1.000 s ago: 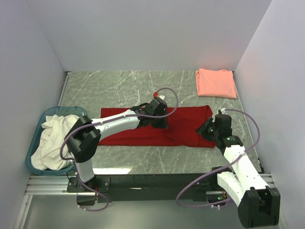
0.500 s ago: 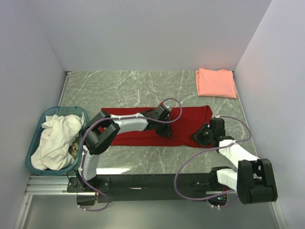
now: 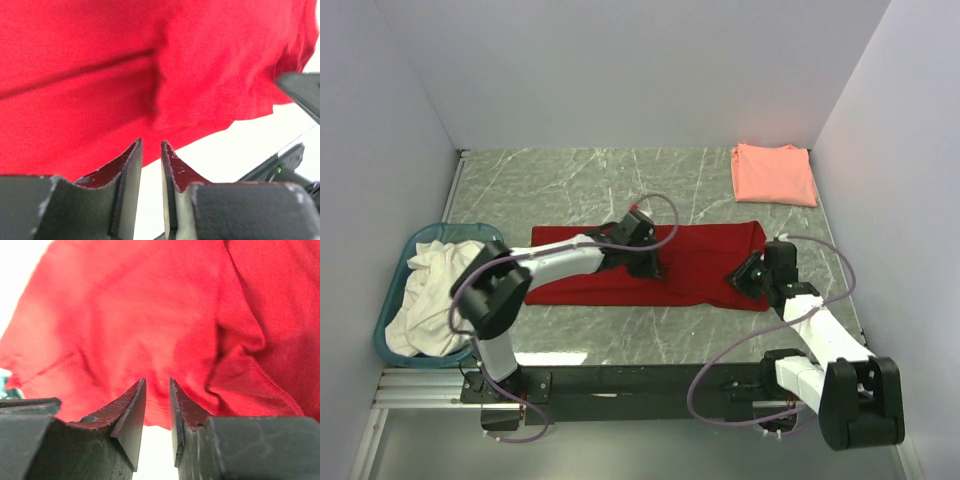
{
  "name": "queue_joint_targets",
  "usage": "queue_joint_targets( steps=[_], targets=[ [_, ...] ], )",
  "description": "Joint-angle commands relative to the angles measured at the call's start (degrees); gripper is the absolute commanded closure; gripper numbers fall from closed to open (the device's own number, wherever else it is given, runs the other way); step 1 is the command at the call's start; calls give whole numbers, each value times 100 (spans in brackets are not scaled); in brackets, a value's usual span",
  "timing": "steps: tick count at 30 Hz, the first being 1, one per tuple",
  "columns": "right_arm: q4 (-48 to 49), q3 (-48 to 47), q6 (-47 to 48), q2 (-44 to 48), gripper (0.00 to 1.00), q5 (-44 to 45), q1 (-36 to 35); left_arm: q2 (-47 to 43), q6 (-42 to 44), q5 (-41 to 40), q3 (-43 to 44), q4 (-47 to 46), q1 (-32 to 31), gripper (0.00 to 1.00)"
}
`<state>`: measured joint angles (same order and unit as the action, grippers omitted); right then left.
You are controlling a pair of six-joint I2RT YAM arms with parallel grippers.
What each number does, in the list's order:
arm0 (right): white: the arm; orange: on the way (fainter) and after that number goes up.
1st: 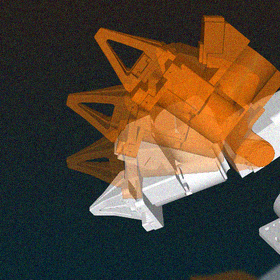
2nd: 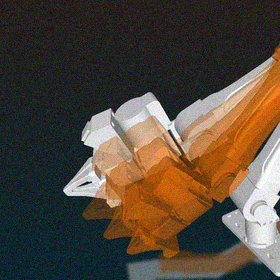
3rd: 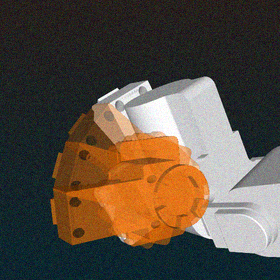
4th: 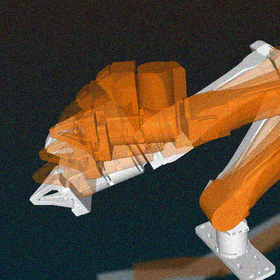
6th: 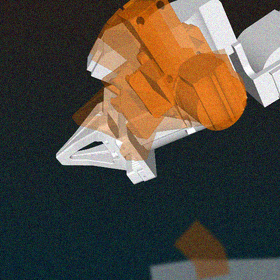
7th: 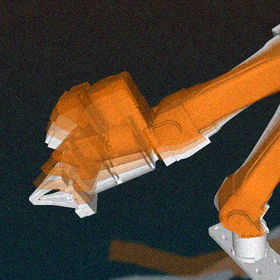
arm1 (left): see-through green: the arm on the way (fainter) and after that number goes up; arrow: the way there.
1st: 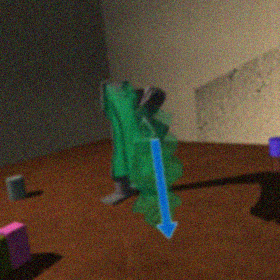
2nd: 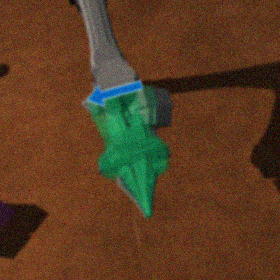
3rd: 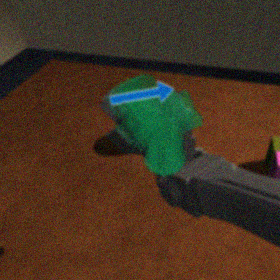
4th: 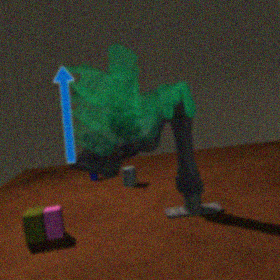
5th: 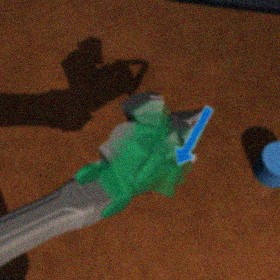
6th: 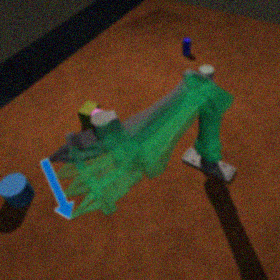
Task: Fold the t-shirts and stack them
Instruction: Fold the tshirt
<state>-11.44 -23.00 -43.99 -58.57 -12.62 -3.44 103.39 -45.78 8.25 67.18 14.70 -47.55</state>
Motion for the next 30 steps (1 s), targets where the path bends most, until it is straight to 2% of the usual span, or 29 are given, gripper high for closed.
queue_joint_targets(
  steps=[1, 3, 5, 8, 12, 18, 21, 30],
  targets=[
    [-411, -546, 320, 389, 67, 357, -25, -679, 34, -639, -353, 305, 307, 72],
    [-411, -810, 382, 320, 64, 401, -68, -847, -10, -807, -512, 419, 500, 72],
    [-499, -1186, 513, -39, 62, 541, -191, -934, -54, -1202, -662, 648, 650, 73],
    [-517, -1661, 654, -742, 59, 813, -437, -1066, -89, -1369, -943, 692, 808, 73],
    [-420, -2216, 725, -1665, 59, 1016, -710, -1058, -89, -1870, -1092, 947, 914, 73],
    [-543, -3113, 751, -3184, 59, 1438, -1254, -1085, -168, -2091, -1417, 991, 949, 73],
    [-640, -3324, 786, -3660, 60, 1482, -1404, -1085, -168, -2196, -1523, 1043, 949, 73],
    [-851, -3570, 1006, -4163, 61, 1517, -1545, -1295, -221, -2082, -1971, 1079, 941, 76]
  ],
)
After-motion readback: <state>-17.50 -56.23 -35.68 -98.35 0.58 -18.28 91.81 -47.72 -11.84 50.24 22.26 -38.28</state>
